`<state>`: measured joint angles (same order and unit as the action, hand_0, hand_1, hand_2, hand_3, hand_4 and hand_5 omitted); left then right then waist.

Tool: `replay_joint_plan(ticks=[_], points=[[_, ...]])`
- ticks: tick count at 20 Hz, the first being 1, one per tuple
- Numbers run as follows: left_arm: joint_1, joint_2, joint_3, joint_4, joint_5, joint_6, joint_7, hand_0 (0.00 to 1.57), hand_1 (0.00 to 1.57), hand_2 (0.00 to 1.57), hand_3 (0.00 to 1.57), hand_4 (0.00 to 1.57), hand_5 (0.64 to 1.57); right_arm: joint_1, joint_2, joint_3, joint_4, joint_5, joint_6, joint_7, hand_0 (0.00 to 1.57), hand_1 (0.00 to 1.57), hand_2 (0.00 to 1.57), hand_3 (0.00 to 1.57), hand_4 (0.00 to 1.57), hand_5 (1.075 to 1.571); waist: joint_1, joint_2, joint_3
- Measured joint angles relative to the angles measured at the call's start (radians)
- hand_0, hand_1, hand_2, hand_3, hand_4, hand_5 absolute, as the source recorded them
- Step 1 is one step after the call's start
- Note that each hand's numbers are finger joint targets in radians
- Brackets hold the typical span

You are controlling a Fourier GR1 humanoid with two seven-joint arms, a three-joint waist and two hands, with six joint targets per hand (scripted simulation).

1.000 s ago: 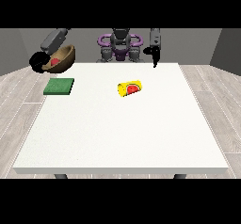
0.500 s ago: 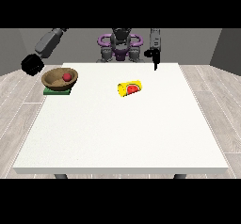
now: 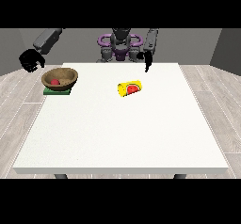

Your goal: Pick the cup and pour the ball into the bowl, then pick the bowl and place it on the pad

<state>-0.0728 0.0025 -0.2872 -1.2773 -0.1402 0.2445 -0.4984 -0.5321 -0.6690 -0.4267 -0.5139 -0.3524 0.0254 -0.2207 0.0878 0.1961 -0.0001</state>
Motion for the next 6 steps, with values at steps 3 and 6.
replay_joint_plan(ticks=[3,6], points=[[0.019,-0.001,-0.073,0.039,0.03,0.066,-0.016,0.0,0.0,0.0,0.0,1.22,1.34,-0.015,0.001,0.017,-0.015,-0.002,0.041,0.04,0.0,0.0,0.54,0.72,0.69,1.111,-0.017,-0.028,-0.0001],[0.026,-0.002,-0.131,0.031,0.042,0.118,0.004,0.0,0.0,0.0,0.0,1.22,1.34,-0.016,-0.026,0.014,-0.009,-0.01,0.082,0.061,0.0,0.0,0.58,0.75,0.71,1.075,-0.018,-0.043,0.0002]])
